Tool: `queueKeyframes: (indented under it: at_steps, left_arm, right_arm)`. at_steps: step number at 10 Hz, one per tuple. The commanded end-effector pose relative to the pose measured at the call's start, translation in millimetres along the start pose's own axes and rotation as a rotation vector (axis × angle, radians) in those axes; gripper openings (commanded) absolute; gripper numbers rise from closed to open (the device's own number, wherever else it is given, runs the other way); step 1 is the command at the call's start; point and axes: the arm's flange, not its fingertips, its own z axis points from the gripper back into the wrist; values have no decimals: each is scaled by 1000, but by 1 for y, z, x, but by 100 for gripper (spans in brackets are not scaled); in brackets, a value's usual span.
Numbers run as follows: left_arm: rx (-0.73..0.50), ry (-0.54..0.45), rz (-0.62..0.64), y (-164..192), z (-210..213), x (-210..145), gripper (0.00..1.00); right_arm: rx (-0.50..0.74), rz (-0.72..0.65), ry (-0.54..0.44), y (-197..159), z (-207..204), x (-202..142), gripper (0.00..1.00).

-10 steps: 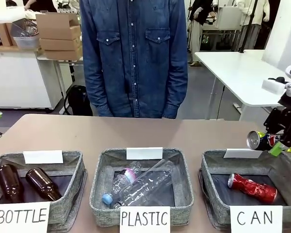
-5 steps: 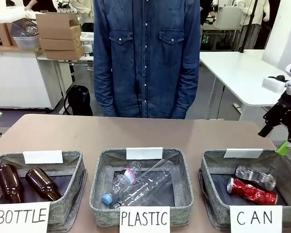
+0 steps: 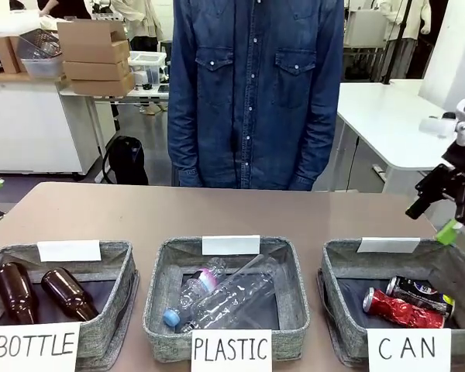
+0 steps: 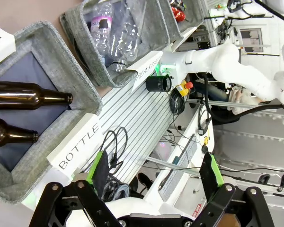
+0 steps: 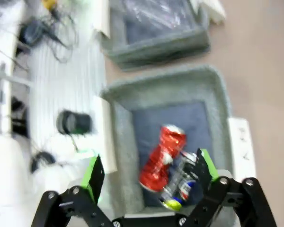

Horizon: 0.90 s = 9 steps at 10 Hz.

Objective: Sort the can waste into the basket.
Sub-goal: Pick up the can waste from the table and place it in the right Fabric basket.

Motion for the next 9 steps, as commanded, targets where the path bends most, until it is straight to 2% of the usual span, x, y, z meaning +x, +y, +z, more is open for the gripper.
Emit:
queueKeyframes:
  at_steps: [1,2,3,5,6,9]
  left_arm:
    - [3,4,5,1,0,-2,100]
    - [3,4,5,1,0,-2,100]
    - [3,4,5,1,0,-2,100]
    - [3,4,5,1,0,-2,100]
    - [3,4,5,1,0,-2,100]
    - [3,4,5,1,0,-2,100]
  right_arm:
    - [203,-432,-431,-1,28,28,100]
    - [298,-576,-573,-1,38,35,100]
    - [411,-614,-639,-2,46,37,100]
    - [507,-691,-704,-9,53,38,100]
    - [358,-389,-362,2,41,36,100]
    - [358,-389,-362,2,41,36,100]
